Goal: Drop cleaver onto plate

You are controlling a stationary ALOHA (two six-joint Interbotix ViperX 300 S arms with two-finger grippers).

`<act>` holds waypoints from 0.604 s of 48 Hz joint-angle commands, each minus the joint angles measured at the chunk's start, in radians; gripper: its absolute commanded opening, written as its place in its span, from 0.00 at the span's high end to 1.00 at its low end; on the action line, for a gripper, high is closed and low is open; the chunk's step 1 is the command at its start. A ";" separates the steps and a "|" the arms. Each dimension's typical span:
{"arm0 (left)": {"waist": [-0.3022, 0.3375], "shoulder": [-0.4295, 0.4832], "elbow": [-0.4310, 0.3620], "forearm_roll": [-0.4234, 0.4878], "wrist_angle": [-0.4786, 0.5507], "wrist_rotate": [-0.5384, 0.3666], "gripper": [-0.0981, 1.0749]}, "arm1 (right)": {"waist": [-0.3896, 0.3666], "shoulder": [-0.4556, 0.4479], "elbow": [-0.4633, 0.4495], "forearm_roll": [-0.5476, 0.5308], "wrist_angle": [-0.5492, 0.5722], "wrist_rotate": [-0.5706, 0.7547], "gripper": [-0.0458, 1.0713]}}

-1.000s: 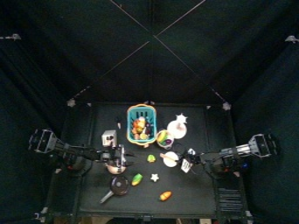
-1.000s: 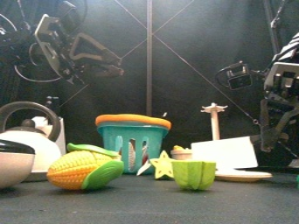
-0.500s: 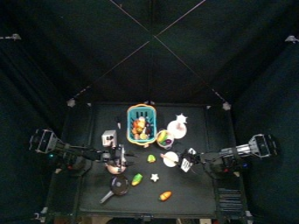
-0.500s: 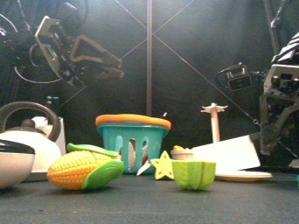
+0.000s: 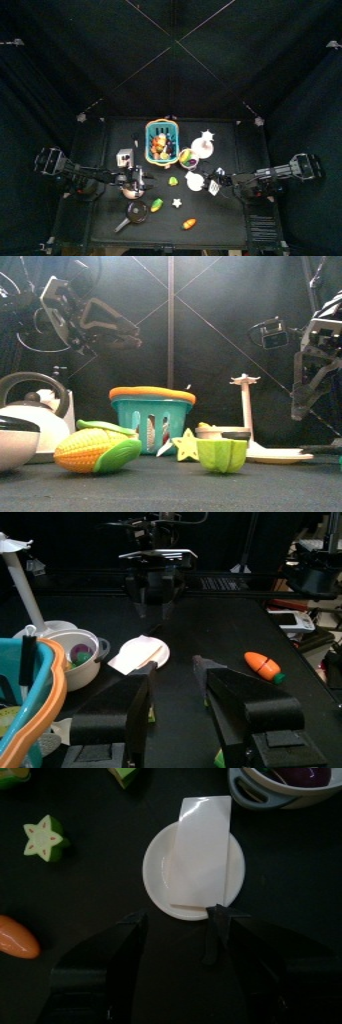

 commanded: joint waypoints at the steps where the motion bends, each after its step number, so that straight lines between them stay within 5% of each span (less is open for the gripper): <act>1: 0.002 -0.003 -0.012 0.000 -0.011 0.000 0.26 | -0.006 -0.003 -0.014 -0.020 -0.006 0.003 0.17; 29: 0.008 -0.003 0.000 -0.003 -0.009 -0.005 0.26 | 0.020 0.268 -0.261 -0.328 -0.054 0.002 0.17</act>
